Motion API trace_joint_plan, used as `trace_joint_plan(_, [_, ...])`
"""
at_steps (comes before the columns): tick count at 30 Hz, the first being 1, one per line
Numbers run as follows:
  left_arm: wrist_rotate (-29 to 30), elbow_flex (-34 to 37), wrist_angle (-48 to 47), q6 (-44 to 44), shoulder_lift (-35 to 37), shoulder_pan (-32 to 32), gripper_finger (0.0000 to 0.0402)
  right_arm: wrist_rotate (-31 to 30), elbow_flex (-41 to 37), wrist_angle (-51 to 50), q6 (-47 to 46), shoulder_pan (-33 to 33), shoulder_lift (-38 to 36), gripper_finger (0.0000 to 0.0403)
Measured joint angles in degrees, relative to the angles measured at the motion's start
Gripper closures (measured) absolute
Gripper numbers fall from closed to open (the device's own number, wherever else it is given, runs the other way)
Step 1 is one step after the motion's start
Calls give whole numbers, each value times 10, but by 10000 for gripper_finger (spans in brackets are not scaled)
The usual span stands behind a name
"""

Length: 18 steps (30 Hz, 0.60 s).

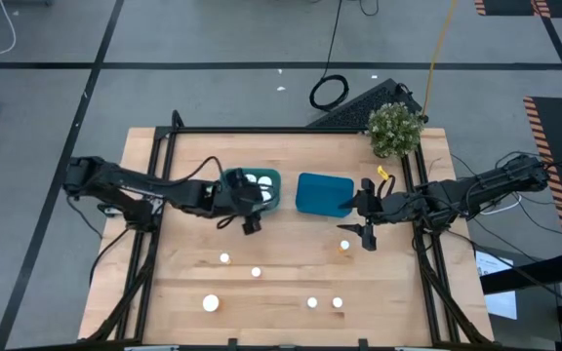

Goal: Pick and place medicine bottles into bin by pill shape (circle, oval)
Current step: Put the large orange capsule bottle into the green bin

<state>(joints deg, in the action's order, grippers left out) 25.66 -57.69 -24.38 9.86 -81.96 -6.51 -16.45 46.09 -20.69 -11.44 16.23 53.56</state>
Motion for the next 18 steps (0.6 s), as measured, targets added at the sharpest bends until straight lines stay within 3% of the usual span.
trace_joint_plan(10, [-1,1,-122,129,33,-163,108,0,0,4,1,0,0,158])
trace_joint_plan(18, [5,1,-132,232,33,-307,108,0,0,12,1,0,0,158])
